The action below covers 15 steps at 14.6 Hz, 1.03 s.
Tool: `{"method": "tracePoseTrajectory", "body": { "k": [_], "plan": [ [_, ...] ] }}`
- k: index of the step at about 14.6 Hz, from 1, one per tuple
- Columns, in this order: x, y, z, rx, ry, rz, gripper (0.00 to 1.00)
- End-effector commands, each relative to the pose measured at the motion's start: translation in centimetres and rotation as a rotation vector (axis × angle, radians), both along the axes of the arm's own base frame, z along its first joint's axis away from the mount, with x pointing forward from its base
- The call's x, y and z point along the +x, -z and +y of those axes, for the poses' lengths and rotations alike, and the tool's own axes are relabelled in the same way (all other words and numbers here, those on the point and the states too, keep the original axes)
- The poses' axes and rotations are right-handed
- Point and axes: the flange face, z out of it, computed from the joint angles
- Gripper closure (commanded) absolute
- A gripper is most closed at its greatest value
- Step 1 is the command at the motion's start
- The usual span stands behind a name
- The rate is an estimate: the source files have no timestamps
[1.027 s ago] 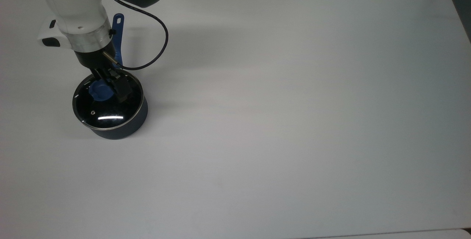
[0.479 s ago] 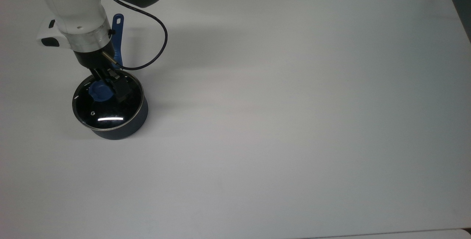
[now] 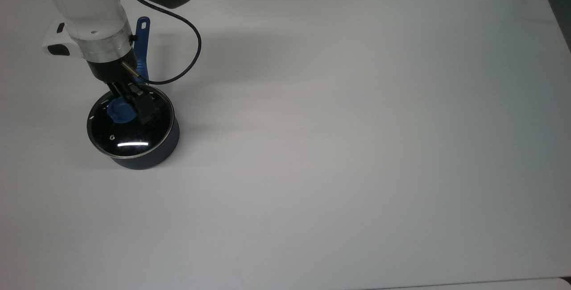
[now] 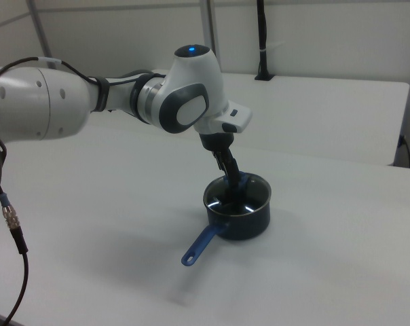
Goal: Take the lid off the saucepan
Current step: 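Lower the gripper around the blue lid knob and close on it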
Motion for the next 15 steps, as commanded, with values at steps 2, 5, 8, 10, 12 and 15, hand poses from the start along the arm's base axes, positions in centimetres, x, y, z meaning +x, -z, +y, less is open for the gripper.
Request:
{"method": "tracePoseTrajectory", "body": {
  "k": [2,5,8,10,12,15],
  "plan": [
    [-0.2,-0.2,-0.1,0.004,0.010,0.014,0.10],
    [-0.3,-0.2,-0.4,0.004,0.015,0.017,0.10],
    [-1.0,-1.2,-0.6,0.016,0.014,0.036,0.10],
    [-1.0,-1.2,-0.5,0.017,0.014,0.038,0.10],
    [-0.9,-1.0,-0.4,0.019,0.025,0.039,0.10],
    [-0.5,-0.1,0.0,0.020,0.032,0.041,0.10]
  ]
}}
